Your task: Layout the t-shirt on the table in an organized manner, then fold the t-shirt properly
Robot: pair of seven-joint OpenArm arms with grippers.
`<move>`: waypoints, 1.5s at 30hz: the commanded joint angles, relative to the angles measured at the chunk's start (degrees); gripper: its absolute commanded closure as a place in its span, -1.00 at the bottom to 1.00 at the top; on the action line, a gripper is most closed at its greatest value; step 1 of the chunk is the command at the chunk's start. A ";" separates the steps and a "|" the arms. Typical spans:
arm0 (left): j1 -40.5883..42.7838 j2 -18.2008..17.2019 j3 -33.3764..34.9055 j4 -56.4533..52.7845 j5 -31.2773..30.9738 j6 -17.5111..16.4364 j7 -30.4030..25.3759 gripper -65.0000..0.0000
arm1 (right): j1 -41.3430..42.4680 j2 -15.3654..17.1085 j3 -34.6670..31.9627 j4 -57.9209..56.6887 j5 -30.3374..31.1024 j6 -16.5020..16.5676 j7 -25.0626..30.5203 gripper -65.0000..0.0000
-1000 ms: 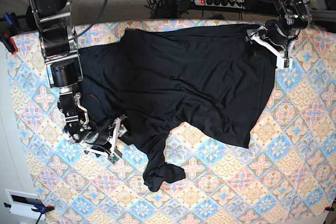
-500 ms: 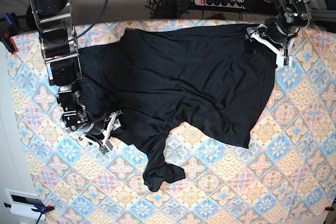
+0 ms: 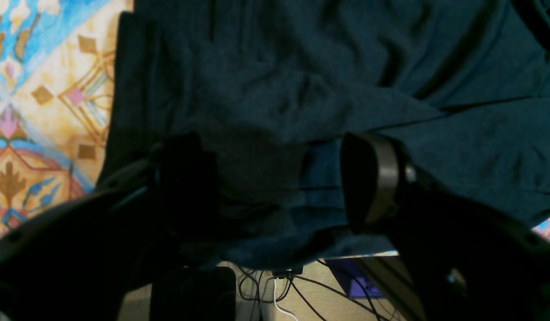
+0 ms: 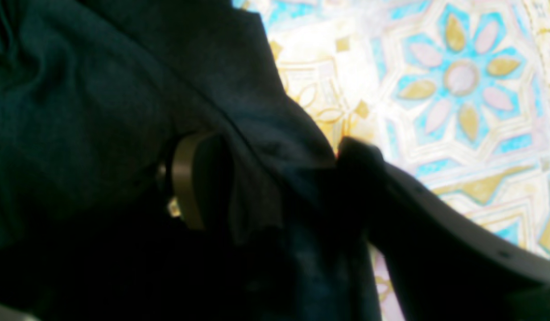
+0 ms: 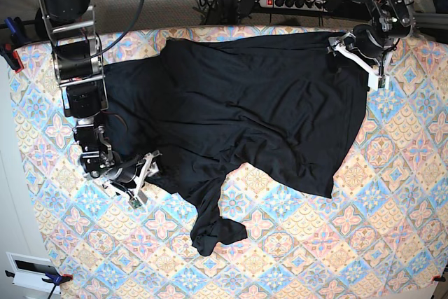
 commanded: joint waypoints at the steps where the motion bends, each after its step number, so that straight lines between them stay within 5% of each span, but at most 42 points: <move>1: -0.10 -0.37 -0.24 0.97 -0.64 0.00 -0.90 -0.39 | 2.19 0.71 1.88 0.86 0.63 -0.34 2.06 -0.21; 10: -0.10 -0.37 -0.24 0.97 -0.64 0.00 -0.90 -0.39 | 2.19 0.71 11.90 0.33 0.63 -0.43 3.99 -0.21; 28: -0.19 -0.37 -0.24 0.97 -0.64 0.00 -0.90 -0.39 | 2.19 -1.75 11.55 -0.81 0.28 -0.43 5.49 -0.21; 36: -0.28 -0.37 -0.24 0.97 -0.64 0.00 -0.90 -0.39 | 2.19 -1.84 4.25 -0.81 0.28 -0.43 5.84 -0.21; 45: -0.28 -0.37 -0.24 0.97 -0.64 0.00 -0.90 -0.39 | 2.19 -1.84 3.55 -0.81 0.37 -0.43 6.72 -0.13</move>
